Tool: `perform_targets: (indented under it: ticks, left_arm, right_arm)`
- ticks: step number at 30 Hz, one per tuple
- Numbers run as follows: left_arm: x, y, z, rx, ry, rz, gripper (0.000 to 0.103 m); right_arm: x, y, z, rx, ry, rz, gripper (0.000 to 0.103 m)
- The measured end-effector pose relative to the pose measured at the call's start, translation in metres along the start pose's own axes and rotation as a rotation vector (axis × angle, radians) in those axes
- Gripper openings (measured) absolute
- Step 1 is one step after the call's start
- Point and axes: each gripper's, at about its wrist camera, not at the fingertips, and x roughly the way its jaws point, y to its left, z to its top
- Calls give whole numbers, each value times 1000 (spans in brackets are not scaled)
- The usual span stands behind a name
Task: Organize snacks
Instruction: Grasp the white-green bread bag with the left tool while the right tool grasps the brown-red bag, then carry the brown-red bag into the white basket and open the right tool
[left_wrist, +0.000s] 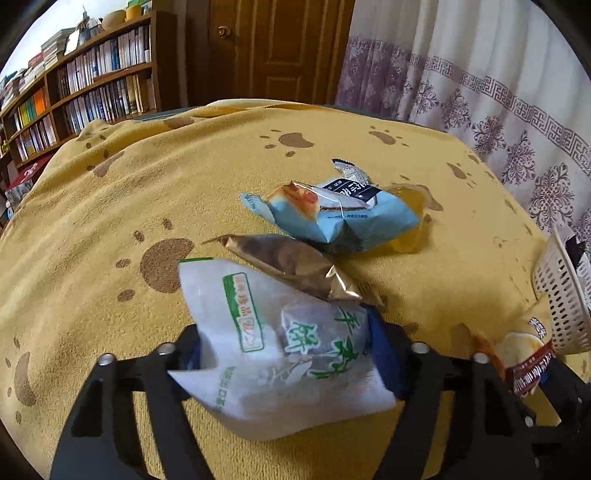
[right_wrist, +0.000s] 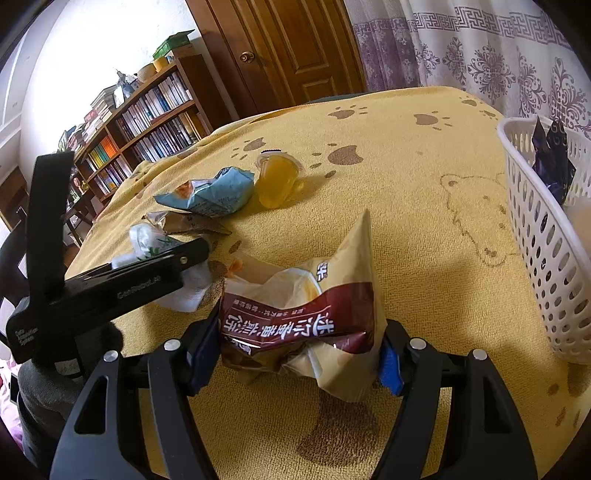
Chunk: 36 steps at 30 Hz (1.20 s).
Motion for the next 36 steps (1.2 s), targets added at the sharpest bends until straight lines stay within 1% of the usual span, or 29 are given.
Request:
perform_targets:
  ticks: [1,2,5,8,13,17,20,26,30,36]
  left_arm:
    - [-1,1,-1,-5,-3,-2,57]
    - [-4,5,-3,-11,-5,-3,53]
    - [-14,13,-11,-39,-7,-15,45]
    - [-24,19,-20,-66,-15,-11,44]
    - [-44,23,-33,-85,-45,12,39]
    - [-60,26,-44,-106,-74,10,39]
    - [-65,28,-50,-120,-79,3,39]
    - [-77,24,-52,-117,-107,-13,39]
    - [-83,17,-52,-92,-143,31,39]
    - [-87,14,-53,-74,-166,79,39]
  right_arm:
    - [0,0,0,1,0,1,71]
    - [0,0,0,1,0,1,71]
    - [0,0,0,1,0,1,71]
    - [0,0,0,1,0,2,71]
    - [0,0,0,1,0,1,71]
    - [0,0,0,0,0,0,71]
    - [0,0,0,-2,-1,-2,71]
    - [-4,0,0,-3,-23,0,71]
    - [-9,-1,0,-1,-52,-6,71]
    - [-16,0,-4,-1,-83,-31,71]
